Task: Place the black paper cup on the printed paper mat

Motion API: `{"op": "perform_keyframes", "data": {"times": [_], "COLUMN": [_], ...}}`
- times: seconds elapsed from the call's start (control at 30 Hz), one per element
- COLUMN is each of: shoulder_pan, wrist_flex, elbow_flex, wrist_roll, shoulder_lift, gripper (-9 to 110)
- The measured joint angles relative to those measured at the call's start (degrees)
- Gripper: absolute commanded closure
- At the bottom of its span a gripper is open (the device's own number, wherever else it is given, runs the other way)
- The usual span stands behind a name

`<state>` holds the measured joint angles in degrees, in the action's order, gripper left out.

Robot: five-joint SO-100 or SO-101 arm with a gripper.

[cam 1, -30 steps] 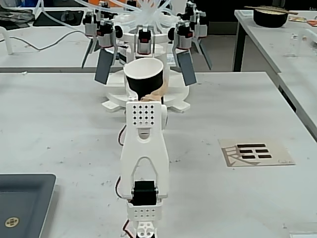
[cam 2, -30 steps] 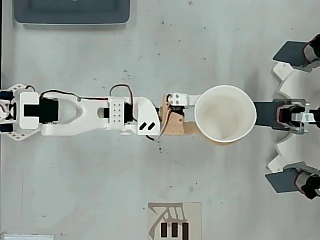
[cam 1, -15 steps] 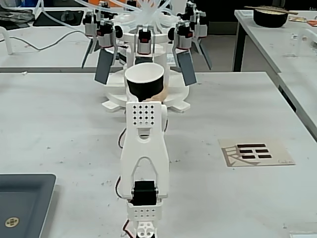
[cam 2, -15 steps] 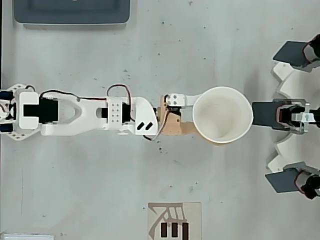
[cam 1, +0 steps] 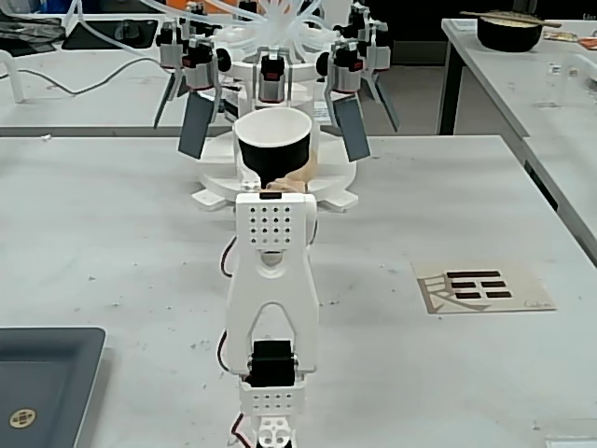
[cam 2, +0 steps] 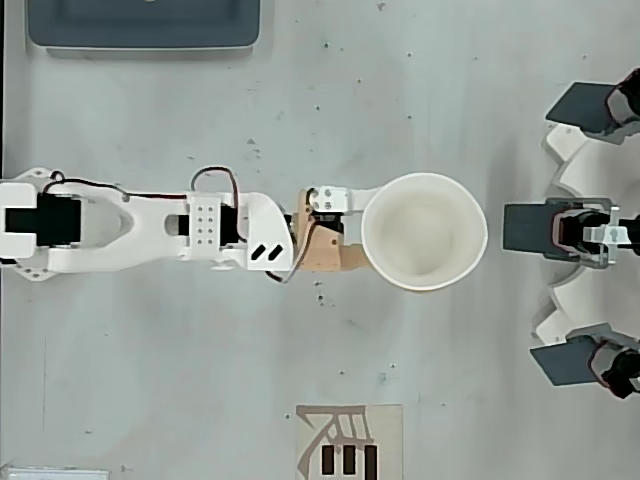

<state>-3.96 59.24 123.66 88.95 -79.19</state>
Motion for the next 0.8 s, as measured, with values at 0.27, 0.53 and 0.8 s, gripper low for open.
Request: {"op": "perform_keyframes", "data": {"times": [0.27,0.53,0.8], "shoulder_pan": [0.0,0.0,0.0], "wrist_flex": [-0.4,-0.4,0.6], "elbow_flex": [9.2,20.7,28.3], "wrist_roll": [-0.3,-0.3,-0.8], "shoulder_lift": [-9.8,-19.8,-26.6], "gripper": [94,94,94]}}
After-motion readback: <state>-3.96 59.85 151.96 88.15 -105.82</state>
